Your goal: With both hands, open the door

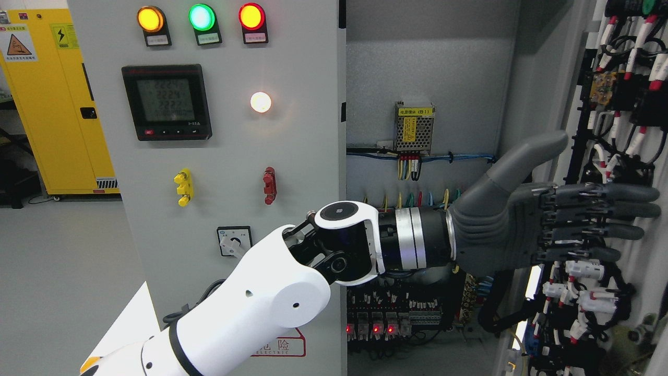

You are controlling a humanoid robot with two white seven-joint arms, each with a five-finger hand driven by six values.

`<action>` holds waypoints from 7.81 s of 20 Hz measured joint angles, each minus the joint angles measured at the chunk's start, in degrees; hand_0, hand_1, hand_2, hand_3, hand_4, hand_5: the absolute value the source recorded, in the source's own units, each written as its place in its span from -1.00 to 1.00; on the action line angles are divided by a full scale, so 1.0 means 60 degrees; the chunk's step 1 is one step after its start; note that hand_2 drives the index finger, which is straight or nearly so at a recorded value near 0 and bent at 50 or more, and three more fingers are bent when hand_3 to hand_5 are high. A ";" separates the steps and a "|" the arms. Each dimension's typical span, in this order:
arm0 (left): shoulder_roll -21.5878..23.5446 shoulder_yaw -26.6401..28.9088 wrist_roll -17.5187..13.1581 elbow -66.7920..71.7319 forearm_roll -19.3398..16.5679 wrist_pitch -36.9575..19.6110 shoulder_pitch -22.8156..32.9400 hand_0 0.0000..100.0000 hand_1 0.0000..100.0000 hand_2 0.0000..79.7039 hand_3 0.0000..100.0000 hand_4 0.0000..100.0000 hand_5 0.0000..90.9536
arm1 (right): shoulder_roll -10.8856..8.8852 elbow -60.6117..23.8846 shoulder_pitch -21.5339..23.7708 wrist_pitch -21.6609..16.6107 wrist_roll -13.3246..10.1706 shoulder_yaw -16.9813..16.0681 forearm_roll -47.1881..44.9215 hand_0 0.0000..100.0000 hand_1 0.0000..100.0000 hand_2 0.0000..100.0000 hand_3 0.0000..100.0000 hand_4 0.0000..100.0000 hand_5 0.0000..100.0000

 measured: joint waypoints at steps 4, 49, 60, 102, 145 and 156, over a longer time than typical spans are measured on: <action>-0.0175 -0.0015 0.0321 -0.0110 0.0003 -0.0017 0.0033 -1.00 -1.00 -1.00 -1.00 -1.00 -1.00 | -0.0002 0.0000 0.0000 0.0000 0.0000 0.0001 0.0000 -0.57 -0.87 -1.00 -1.00 -1.00 -1.00; -0.0659 0.0357 0.0686 0.0284 -0.0299 0.0290 0.0534 -1.00 -1.00 -1.00 -1.00 -1.00 -1.00 | -0.0012 -0.0001 -0.0014 0.0000 0.0000 0.0003 0.0000 -0.57 -0.87 -1.00 -1.00 -1.00 -1.00; 0.1737 0.0878 0.0838 -0.1867 -0.2178 0.0175 0.4814 -1.00 -1.00 -1.00 -1.00 -1.00 -1.00 | -0.0016 -0.0001 -0.0016 -0.0009 0.0000 -0.0001 0.0000 -0.57 -0.87 -1.00 -1.00 -1.00 -1.00; 0.1160 0.6557 0.2552 1.0391 -0.9766 -0.3874 1.4559 -0.50 -0.94 -1.00 -1.00 -1.00 -1.00 | -0.0158 -0.0033 -0.0076 -0.0020 0.0000 -0.0010 -0.0016 -0.57 -0.87 -1.00 -1.00 -1.00 -1.00; 0.0335 0.7394 0.2362 1.2592 -0.9787 -0.4333 1.4152 -0.48 -0.97 -1.00 -1.00 -1.00 -1.00 | -0.1071 -1.5218 0.5187 -0.2783 -0.0094 0.0433 -0.0057 -0.57 -0.87 -1.00 -1.00 -1.00 -1.00; 0.0320 0.7451 0.2361 1.2620 -0.9787 -0.4430 1.4136 -0.48 -0.96 -1.00 -1.00 -1.00 -1.00 | -0.1129 -1.7436 0.4119 -0.3485 -0.0105 0.0666 0.0001 -0.57 -0.87 -1.00 -1.00 -1.00 -1.00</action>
